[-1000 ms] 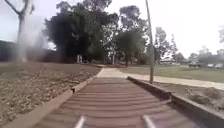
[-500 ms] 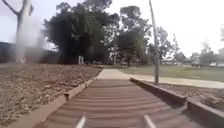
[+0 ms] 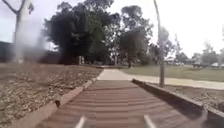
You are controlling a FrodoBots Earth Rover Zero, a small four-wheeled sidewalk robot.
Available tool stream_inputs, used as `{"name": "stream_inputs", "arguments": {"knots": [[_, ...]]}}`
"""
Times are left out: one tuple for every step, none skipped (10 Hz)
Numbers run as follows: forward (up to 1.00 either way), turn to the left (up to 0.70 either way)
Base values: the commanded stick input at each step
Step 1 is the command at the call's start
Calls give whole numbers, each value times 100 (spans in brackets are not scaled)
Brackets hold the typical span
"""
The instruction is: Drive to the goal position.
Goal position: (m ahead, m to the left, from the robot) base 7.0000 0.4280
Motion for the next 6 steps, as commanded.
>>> {"name": "stream_inputs", "arguments": {"knots": [[70,7],[70,22],[70,0],[70,0],[70,0],[70,0]]}}
